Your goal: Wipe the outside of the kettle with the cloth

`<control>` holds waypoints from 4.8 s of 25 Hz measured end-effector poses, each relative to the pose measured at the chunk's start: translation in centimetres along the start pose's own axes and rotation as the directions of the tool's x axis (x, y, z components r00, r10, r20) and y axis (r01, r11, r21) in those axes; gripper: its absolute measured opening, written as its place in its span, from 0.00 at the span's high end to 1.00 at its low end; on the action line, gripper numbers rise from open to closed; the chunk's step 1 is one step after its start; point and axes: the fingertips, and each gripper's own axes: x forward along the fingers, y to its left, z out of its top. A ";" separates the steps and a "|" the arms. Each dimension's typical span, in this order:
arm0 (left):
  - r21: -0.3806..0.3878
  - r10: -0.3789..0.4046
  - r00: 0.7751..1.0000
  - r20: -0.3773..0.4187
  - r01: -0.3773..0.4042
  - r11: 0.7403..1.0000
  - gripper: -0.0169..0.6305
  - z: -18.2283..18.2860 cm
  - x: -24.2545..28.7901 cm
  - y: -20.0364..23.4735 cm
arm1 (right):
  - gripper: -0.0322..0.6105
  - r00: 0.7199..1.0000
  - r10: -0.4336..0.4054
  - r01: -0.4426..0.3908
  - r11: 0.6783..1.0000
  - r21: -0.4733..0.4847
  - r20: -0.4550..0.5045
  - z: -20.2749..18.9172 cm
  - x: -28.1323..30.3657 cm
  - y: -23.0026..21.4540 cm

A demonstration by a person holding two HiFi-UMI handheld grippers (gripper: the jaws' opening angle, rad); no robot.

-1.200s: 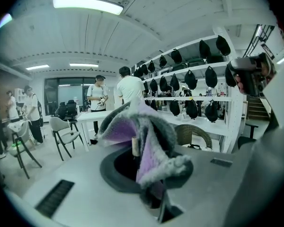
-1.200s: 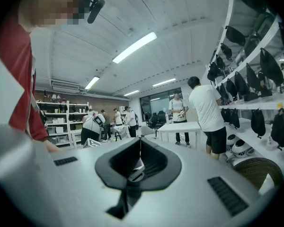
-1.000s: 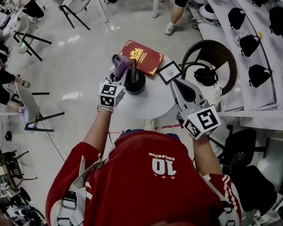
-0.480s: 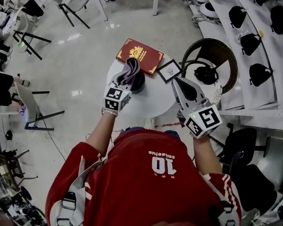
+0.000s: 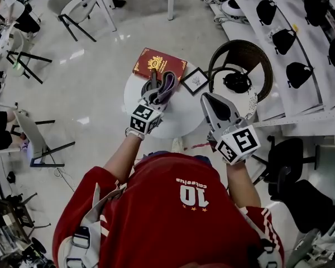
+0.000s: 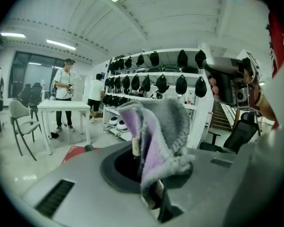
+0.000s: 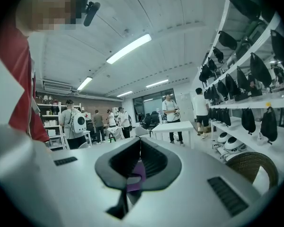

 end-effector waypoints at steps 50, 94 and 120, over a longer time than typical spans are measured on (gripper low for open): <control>-0.101 0.083 0.997 -0.007 -0.083 0.991 0.90 -4.0 -6.7 9.3 | 0.92 0.999 -0.038 0.037 0.998 -0.043 -0.020 -0.1 -0.9 7.8; -0.175 0.188 0.982 -0.036 -0.191 0.966 0.90 -8.3 -4.4 -1.7 | 0.92 0.976 0.213 -0.213 0.977 -0.006 -0.038 -0.7 -1.0 0.3; -0.254 0.261 0.965 0.025 -0.246 0.935 0.90 -4.3 1.4 -0.3 | 0.92 0.954 0.299 -0.299 0.954 0.025 -0.023 -0.9 -0.5 -6.1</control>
